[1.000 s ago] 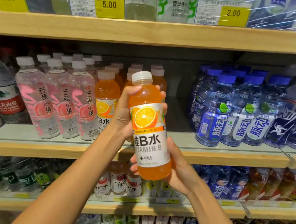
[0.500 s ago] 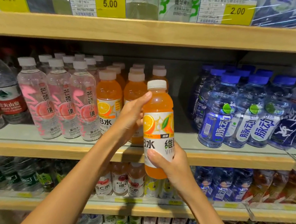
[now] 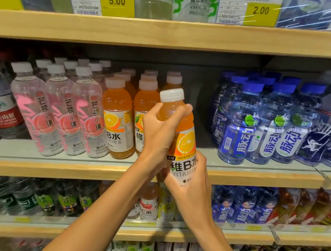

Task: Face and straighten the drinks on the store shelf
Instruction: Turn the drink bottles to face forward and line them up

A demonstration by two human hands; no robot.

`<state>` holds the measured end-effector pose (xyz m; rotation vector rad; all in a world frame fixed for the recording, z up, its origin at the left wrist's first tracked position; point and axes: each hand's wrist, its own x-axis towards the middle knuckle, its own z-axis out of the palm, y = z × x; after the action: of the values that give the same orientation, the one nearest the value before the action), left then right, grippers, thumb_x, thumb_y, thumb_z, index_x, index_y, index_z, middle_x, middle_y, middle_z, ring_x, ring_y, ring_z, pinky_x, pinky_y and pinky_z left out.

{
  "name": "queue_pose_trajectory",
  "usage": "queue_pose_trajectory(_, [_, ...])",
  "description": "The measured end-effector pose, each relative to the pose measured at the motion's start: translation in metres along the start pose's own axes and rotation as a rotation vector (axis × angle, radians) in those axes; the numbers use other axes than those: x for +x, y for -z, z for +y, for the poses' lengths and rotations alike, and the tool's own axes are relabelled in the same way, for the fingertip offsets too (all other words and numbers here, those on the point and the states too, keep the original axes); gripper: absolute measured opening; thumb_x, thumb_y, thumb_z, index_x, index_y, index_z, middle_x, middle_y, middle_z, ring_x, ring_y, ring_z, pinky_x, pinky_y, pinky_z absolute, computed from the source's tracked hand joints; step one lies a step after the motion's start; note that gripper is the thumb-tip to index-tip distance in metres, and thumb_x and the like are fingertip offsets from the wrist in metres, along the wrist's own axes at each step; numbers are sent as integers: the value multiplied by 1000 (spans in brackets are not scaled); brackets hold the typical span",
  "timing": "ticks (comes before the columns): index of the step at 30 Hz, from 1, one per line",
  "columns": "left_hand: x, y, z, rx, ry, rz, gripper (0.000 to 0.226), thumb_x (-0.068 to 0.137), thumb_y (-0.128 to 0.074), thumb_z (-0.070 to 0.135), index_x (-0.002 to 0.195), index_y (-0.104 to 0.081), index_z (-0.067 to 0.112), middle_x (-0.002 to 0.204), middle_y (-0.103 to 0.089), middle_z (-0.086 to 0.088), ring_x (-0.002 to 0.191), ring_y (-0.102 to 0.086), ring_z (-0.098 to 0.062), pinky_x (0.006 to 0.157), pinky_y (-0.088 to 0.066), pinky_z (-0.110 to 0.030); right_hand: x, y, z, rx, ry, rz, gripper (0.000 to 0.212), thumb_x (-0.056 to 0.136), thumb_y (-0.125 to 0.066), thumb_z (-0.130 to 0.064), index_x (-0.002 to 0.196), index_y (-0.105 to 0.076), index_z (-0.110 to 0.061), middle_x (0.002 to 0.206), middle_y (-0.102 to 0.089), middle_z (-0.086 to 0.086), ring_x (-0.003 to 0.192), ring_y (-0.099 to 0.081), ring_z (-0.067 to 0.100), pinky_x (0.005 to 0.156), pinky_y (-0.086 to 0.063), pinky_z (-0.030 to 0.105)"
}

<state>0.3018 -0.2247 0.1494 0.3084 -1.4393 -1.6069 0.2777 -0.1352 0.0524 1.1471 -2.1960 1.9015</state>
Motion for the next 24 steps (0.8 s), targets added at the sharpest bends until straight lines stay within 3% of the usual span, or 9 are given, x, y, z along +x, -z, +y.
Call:
queue_pose_trajectory(3, [5, 8, 3, -126, 120, -92, 9, 79, -71, 14, 85, -64, 13, 71, -70, 1, 65, -68, -13, 61, -57, -27, 9, 13, 0, 257, -64, -187, 63, 68, -68, -57, 120, -47, -29, 106, -66, -18, 96, -64, 0, 73, -50, 12])
queue_pose_trajectory(7, [14, 19, 7, -364, 341, -352, 29, 66, -70, 21, 92, -66, 9, 85, -71, -8, 70, -69, -22, 70, -56, -33, 23, 35, -3, 621, -299, -545, 88, 62, -74, -67, 129, -52, -15, 119, -68, 3, 113, -63, 19, 89, -53, 29])
queue_pose_trajectory(11, [18, 23, 5, -642, 449, -590, 53, 47, -86, 26, 93, -68, 7, 89, -68, -9, 73, -66, -24, 73, -54, -32, 28, 40, -6, 658, -350, -747, 98, 54, -83, -59, 130, -49, -9, 120, -66, 15, 112, -62, 31, 97, -49, 45])
queue_pose_trajectory(14, [18, 23, 0, -714, 482, -721, 57, 49, -87, 27, 98, -64, 7, 90, -66, -9, 75, -64, -23, 74, -55, -32, 28, 33, -12, 552, -275, -712, 89, 50, -87, -53, 122, -56, -12, 112, -69, 13, 104, -66, 31, 93, -52, 46])
queue_pose_trajectory(18, [18, 24, -8, -592, 433, -756, 61, 54, -86, 37, 102, -67, 6, 97, -69, -12, 82, -67, -24, 78, -56, -34, 22, 27, -12, 499, -163, -588, 47, 59, -78, -36, 102, -66, -23, 101, -73, 9, 95, -69, 26, 87, -55, 41])
queue_pose_trajectory(21, [17, 28, -11, -294, 386, -593, 76, 59, -79, 56, 118, -62, 10, 111, -70, -12, 98, -68, -26, 86, -54, -37, 21, 28, -6, 496, -147, -514, 41, 58, -76, -38, 96, -68, -25, 97, -74, 7, 91, -70, 24, 80, -56, 33])
queue_pose_trajectory(23, [12, 34, -18, -93, 343, -450, 61, 74, -62, 63, 115, -64, 18, 110, -71, -4, 101, -67, -20, 86, -53, -33, 26, 30, -1, 489, -150, -471, 44, 56, -76, -39, 96, -68, -21, 96, -74, 6, 89, -71, 22, 76, -56, 30])
queue_pose_trajectory(24, [9, 37, -24, -44, 303, -379, 49, 83, -53, 57, 108, -66, 17, 102, -73, -1, 95, -68, -16, 80, -54, -28, 30, 32, 1, 479, -155, -436, 47, 54, -76, -40, 97, -68, -21, 96, -75, 5, 89, -71, 22, 76, -56, 30])
